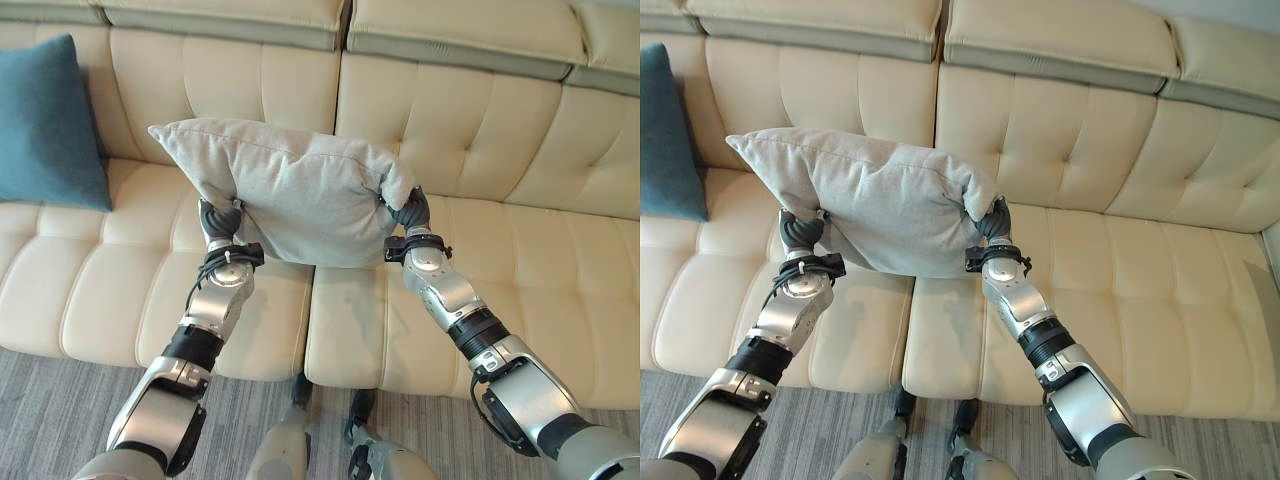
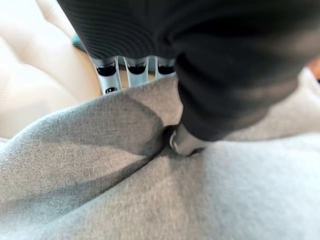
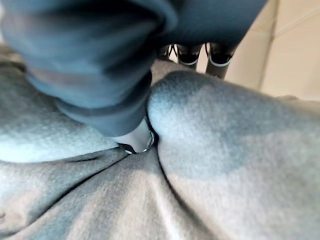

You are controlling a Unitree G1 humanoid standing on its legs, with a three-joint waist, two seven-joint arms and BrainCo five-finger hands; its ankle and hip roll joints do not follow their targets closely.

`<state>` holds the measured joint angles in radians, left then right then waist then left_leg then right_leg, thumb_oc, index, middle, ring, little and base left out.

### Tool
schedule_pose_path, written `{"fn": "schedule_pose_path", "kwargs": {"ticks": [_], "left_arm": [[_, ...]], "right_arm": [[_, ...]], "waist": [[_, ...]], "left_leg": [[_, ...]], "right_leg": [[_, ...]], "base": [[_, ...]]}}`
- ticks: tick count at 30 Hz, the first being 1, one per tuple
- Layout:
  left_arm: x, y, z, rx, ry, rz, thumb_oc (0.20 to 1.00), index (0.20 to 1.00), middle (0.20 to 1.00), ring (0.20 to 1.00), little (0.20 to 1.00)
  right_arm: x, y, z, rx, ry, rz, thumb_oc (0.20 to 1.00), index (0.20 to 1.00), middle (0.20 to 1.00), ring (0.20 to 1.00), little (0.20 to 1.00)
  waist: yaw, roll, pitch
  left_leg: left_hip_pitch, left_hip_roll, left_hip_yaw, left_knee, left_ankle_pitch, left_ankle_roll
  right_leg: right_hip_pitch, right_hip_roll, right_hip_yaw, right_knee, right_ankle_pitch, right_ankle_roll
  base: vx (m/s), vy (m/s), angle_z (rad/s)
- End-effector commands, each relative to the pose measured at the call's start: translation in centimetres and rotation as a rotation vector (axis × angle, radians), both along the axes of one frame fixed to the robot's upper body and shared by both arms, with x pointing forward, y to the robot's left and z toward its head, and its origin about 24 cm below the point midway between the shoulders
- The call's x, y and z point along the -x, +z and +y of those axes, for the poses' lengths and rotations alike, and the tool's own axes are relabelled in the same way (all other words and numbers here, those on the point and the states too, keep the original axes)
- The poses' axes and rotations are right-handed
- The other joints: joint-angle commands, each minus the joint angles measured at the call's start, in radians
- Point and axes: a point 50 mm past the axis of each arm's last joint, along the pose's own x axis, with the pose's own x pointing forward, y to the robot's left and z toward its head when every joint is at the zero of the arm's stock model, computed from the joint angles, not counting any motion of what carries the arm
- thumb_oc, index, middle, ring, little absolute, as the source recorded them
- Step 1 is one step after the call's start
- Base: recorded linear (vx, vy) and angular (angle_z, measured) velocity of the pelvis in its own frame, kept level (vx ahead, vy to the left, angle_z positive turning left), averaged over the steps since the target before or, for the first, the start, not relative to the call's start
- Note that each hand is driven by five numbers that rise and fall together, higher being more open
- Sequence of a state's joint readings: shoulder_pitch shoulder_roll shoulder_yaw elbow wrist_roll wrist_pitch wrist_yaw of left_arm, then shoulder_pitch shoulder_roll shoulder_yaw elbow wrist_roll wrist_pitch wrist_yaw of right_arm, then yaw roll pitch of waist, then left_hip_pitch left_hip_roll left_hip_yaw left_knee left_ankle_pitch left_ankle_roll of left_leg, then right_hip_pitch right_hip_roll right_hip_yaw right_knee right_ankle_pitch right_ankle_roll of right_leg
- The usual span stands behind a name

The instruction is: Pick up all the scattered cushions and arrange them neatly on the sofa.

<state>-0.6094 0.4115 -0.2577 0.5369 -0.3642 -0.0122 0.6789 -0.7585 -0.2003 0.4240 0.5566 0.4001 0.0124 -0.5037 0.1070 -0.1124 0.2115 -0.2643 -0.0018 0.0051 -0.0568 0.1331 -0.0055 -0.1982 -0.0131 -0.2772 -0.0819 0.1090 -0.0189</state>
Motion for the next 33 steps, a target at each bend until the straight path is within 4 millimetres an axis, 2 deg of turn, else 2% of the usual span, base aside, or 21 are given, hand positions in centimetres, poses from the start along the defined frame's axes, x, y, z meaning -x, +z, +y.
{"fn": "schedule_pose_path", "kwargs": {"ticks": [1,9,10,11,12,13,14,15,16,19,21,24,25,26,27,28,29,30,31,32,33], "left_arm": [[-2.0,6.8,-3.4,-0.058,-0.112,-0.247,0.2,0.2,0.2,0.2,0.2],[-3.4,6.7,-4.1,-0.066,-0.088,-0.184,0.2,0.2,0.2,0.2,0.2],[-4.5,7.9,-3.3,-0.156,-0.082,-0.146,0.219,0.219,0.219,0.219,0.219],[-4.6,8.0,-3.3,-0.156,-0.082,-0.148,0.533,0.533,0.533,0.533,0.533],[-5.3,9.6,-1.3,-0.22,-0.031,-0.12,1.0,1.0,1.0,1.0,1.0],[-5.4,9.7,-1.3,-0.221,-0.031,-0.123,1.0,1.0,1.0,1.0,1.0],[-5.6,10.5,0.0,-0.247,-0.001,-0.102,1.0,1.0,1.0,1.0,1.0],[-5.7,11.9,1.3,-0.217,0.01,-0.113,1.0,1.0,1.0,1.0,1.0],[-5.8,12.1,2.2,-0.151,0.016,-0.109,1.0,1.0,1.0,1.0,1.0],[-5.5,10.7,3.9,0.158,0.015,-0.126,1.0,1.0,1.0,1.0,1.0],[-4.9,8.1,5.3,0.306,0.031,-0.092,1.0,1.0,1.0,1.0,1.0],[-3.6,5.0,7.2,0.283,0.066,-0.004,1.0,1.0,1.0,1.0,1.0],[-3.6,4.8,7.2,0.283,0.066,-0.001,1.0,1.0,1.0,1.0,1.0],[-2.7,3.2,8.3,0.294,0.087,0.031,1.0,1.0,1.0,1.0,1.0],[-0.9,-0.2,9.4,0.329,0.124,0.081,1.0,1.0,1.0,1.0,1.0],[0.6,-2.4,10.4,0.337,0.146,0.135,1.0,1.0,1.0,1.0,1.0],[0.6,-2.4,10.4,0.337,0.146,0.137,1.0,1.0,1.0,1.0,1.0],[2.9,-5.1,11.3,0.335,0.182,0.187,1.0,1.0,1.0,1.0,1.0],[2.9,-5.2,11.3,0.335,0.182,0.187,1.0,1.0,1.0,1.0,1.0],[5.4,-7.9,12.0,0.307,0.209,0.267,1.0,1.0,1.0,1.0,1.0],[6.7,-9.3,12.1,0.273,0.214,0.315,1.0,1.0,1.0,1.0,1.0]], "right_arm": [[-0.4,6.6,3.7,0.033,0.088,-0.244,0.2,0.2,0.2,0.2,0.2],[-2.3,5.8,3.0,0.184,0.008,-0.162,0.2,0.2,0.2,0.2,0.2],[-3.5,5.8,2.0,0.295,-0.023,-0.114,1.0,1.0,1.0,1.0,1.0],[-3.5,6.0,2.0,0.294,-0.023,-0.117,1.0,1.0,1.0,1.0,1.0],[-4.3,6.9,0.9,0.379,-0.065,-0.111,1.0,1.0,1.0,1.0,1.0],[-4.3,7.0,0.9,0.378,-0.066,-0.113,1.0,1.0,1.0,1.0,1.0],[-4.7,7.7,0.1,0.422,-0.083,-0.112,1.0,1.0,1.0,1.0,1.0],[-5.1,8.2,-0.9,0.386,-0.121,-0.1,1.0,1.0,1.0,1.0,1.0],[-5.3,8.2,-1.8,0.353,-0.151,-0.07,1.0,1.0,1.0,1.0,1.0],[-5.5,7.6,-3.8,0.248,-0.2,-0.012,1.0,1.0,1.0,1.0,1.0],[-5.4,7.6,-5.2,0.254,-0.229,-0.012,1.0,1.0,1.0,1.0,1.0],[-4.9,6.0,-6.6,0.168,-0.244,0.005,1.0,1.0,1.0,1.0,1.0],[-4.9,5.9,-6.6,0.169,-0.244,0.008,1.0,1.0,1.0,1.0,1.0],[-4.5,5.5,-7.6,0.148,-0.257,-0.001,1.0,1.0,1.0,1.0,1.0],[-3.5,3.3,-8.8,0.111,-0.268,0.02,1.0,1.0,1.0,1.0,1.0],[-2.8,2.0,-10.1,0.104,-0.284,0.034,1.0,1.0,1.0,1.0,1.0],[-2.8,1.9,-10.1,0.105,-0.283,0.036,1.0,1.0,1.0,1.0,1.0],[-1.3,-0.5,-11.5,0.104,-0.295,0.065,1.0,1.0,1.0,1.0,1.0],[-1.3,-0.5,-11.4,0.104,-0.295,0.066,1.0,1.0,1.0,1.0,1.0],[0.6,-3.2,-13.1,0.106,-0.32,0.115,1.0,1.0,1.0,1.0,1.0],[1.6,-4.7,-13.6,0.119,-0.328,0.144,1.0,1.0,1.0,1.0,1.0]], "waist": [[0.006,-0.016,0.048],[-0.001,-0.018,0.073],[-0.002,-0.02,0.078],[-0.003,-0.021,0.078],[-0.006,-0.02,0.076],[-0.005,-0.021,0.078],[-0.007,-0.02,0.075],[-0.008,-0.019,0.075],[-0.009,-0.018,0.072],[-0.006,-0.012,0.07],[-0.012,-0.009,0.055],[-0.02,0.001,0.041],[-0.02,0.002,0.039],[-0.025,0.005,0.036],[-0.031,0.013,0.021],[-0.037,0.017,0.019],[-0.037,0.017,0.016],[-0.044,0.024,0.002],[-0.044,0.024,0.001],[-0.051,0.03,-0.008],[-0.054,0.034,-0.019]], "left_leg": [[0.003,-0.007,0.0,-0.013,-0.069,-0.028],[-0.032,-0.015,0.009,0.008,-0.077,-0.02],[-0.033,-0.013,0.012,0.007,-0.075,-0.02],[-0.037,-0.014,0.011,0.006,-0.072,-0.02],[-0.042,-0.012,0.015,0.005,-0.07,-0.019],[-0.042,-0.012,0.015,0.005,-0.07,-0.019],[-0.043,-0.011,0.017,0.006,-0.069,-0.019],[-0.042,-0.009,0.019,0.004,-0.067,-0.018],[-0.039,-0.009,0.021,-0.001,-0.066,-0.018],[-0.017,-0.007,0.026,-0.019,-0.068,-0.02],[0.0,-0.007,0.03,-0.03,-0.067,-0.019],[0.024,-0.008,0.041,-0.03,-0.081,-0.017],[0.026,-0.008,0.041,-0.03,-0.082,-0.017],[0.033,-0.009,0.044,-0.03,-0.085,-0.016],[0.054,-0.011,0.051,-0.03,-0.096,-0.013],[0.07,-0.012,0.055,-0.03,-0.104,-0.012],[0.068,-0.013,0.055,-0.03,-0.102,-0.012],[0.083,-0.015,0.061,-0.03,-0.108,-0.01],[0.083,-0.015,0.061,-0.03,-0.108,-0.01],[0.101,-0.016,0.066,-0.03,-0.115,-0.008],[0.111,-0.015,0.067,-0.03,-0.119,-0.007]], "right_leg": [[0.057,-0.062,0.02,-0.005,-0.116,0.111],[0.026,-0.066,0.03,-0.005,-0.104,0.118],[0.019,-0.065,0.032,-0.005,-0.098,0.122],[0.016,-0.066,0.031,-0.005,-0.097,0.122],[0.007,-0.065,0.04,-0.005,-0.088,0.127],[0.006,-0.064,0.041,-0.005,-0.088,0.127],[0.003,-0.064,0.044,-0.005,-0.084,0.13],[-0.003,-0.062,0.05,-0.005,-0.079,0.134],[-0.005,-0.06,0.054,-0.005,-0.078,0.137],[0.001,-0.058,0.066,-0.005,-0.08,0.14],[0.004,-0.058,0.073,-0.005,-0.08,0.141],[0.018,-0.059,0.079,-0.005,-0.084,0.138],[0.02,-0.059,0.08,-0.005,-0.085,0.138],[0.024,-0.059,0.082,-0.005,-0.086,0.138],[0.04,-0.06,0.085,-0.005,-0.09,0.136],[0.053,-0.058,0.09,-0.005,-0.094,0.135],[0.05,-0.059,0.09,-0.005,-0.092,0.135],[0.062,-0.059,0.092,-0.005,-0.095,0.134],[0.062,-0.059,0.092,-0.005,-0.095,0.134],[0.079,-0.061,0.093,-0.005,-0.097,0.135],[0.087,-0.061,0.095,-0.005,-0.098,0.134]], "base": [[0.04,0.057,0.02],[0.02,0.028,-0.01],[0.0,0.0,0.0],[0.0,0.0,0.0],[0.0,0.0,0.0],[-0.02,0.019,-0.08],[-0.01,0.015,-0.11],[-0.01,0.028,-0.11],[-0.01,0.027,-0.05],[0.01,0.023,-0.1],[0.02,0.036,-0.13],[0.02,0.035,-0.07],[0.0,0.032,-0.09],[0.02,0.043,-0.11],[0.03,0.054,-0.1],[0.02,0.038,-0.14],[0.01,0.025,-0.2],[0.0,0.013,-0.22],[0.0,0.009,-0.18],[-0.01,-0.002,-0.09],[0.0,0.0,0.0]]}}
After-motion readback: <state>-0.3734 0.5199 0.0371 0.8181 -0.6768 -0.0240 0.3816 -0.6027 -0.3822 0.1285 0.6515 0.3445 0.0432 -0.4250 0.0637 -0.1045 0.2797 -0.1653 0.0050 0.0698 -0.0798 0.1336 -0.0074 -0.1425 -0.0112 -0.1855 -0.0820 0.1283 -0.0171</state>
